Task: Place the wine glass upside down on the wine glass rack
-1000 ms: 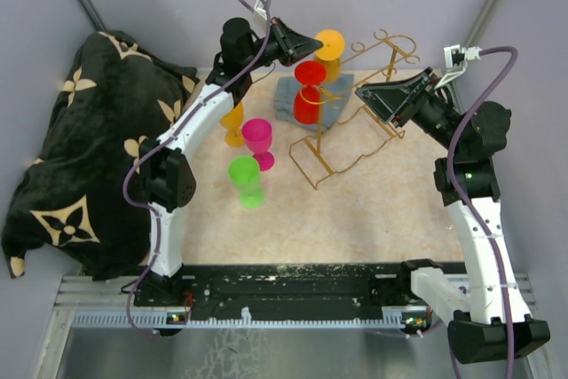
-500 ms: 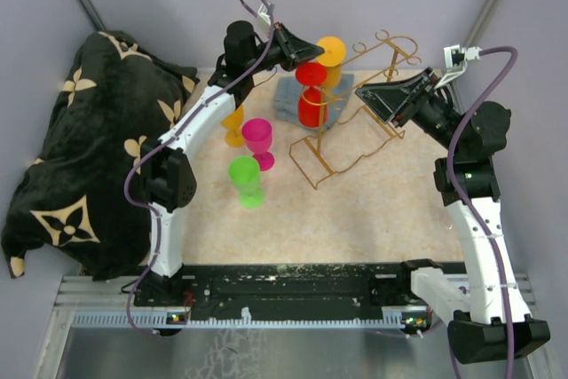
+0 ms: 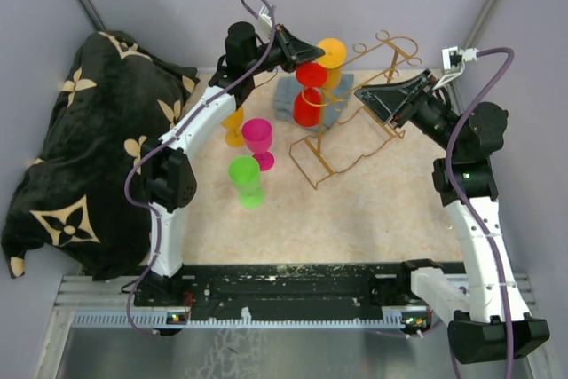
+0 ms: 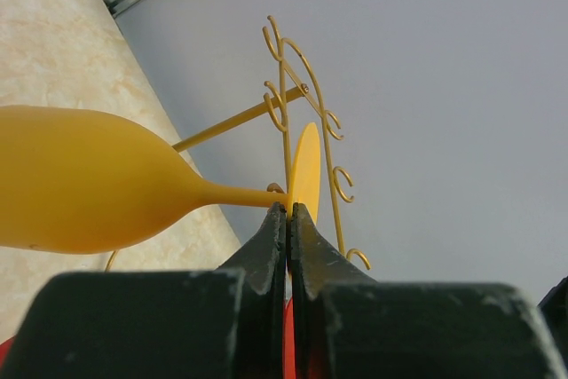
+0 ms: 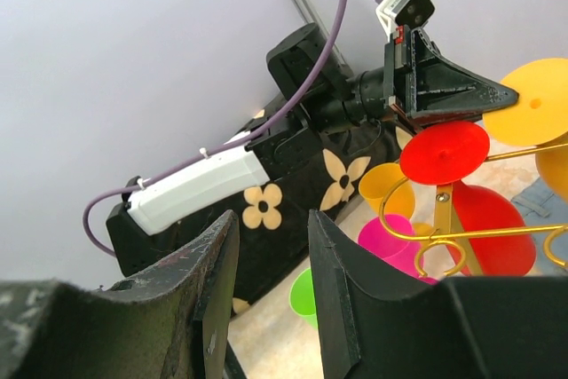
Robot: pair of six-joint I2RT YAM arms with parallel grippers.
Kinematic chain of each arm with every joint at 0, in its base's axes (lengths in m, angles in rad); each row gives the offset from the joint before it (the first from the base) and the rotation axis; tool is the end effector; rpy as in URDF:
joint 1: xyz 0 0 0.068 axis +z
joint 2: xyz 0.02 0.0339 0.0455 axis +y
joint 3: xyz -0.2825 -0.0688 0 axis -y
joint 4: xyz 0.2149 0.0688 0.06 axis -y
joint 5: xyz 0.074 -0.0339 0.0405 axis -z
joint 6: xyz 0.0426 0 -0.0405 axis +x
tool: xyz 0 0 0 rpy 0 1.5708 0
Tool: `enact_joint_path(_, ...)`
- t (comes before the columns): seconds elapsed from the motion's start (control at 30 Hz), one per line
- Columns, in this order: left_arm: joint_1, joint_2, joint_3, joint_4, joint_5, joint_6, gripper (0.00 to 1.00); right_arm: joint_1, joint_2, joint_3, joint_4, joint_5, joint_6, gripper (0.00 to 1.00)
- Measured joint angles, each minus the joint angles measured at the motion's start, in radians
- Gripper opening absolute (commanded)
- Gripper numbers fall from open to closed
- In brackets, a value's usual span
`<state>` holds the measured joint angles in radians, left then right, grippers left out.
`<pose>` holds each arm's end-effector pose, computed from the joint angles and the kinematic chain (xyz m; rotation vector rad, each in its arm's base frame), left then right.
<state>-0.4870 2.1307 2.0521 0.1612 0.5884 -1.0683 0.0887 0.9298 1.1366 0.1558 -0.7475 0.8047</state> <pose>0.4291 -0.2540 0.4048 0.0479 1.7553 -1.6312 0.1443 0.0419 0.4801 -0.2228 1.3915 1.2002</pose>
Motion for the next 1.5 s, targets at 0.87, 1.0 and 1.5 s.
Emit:
enact_joint_path(0.87, 0.0, 0.003, 0.067, -0.037, 0.053, 0.026, 0.0, 0.0, -0.005, -0.017, -0.001, 0.003, 0.003, 0.38)
enact_joint_path(1.0, 0.0, 0.012, 0.09, -0.05, 0.063, 0.028, 0.0, 0.0, -0.006, -0.017, 0.0, 0.005, 0.003, 0.38)
enact_joint_path(1.5, 0.0, 0.024, 0.115, -0.107, 0.109, 0.053, 0.0, 0.0, -0.006, -0.017, 0.0, 0.006, 0.004, 0.38)
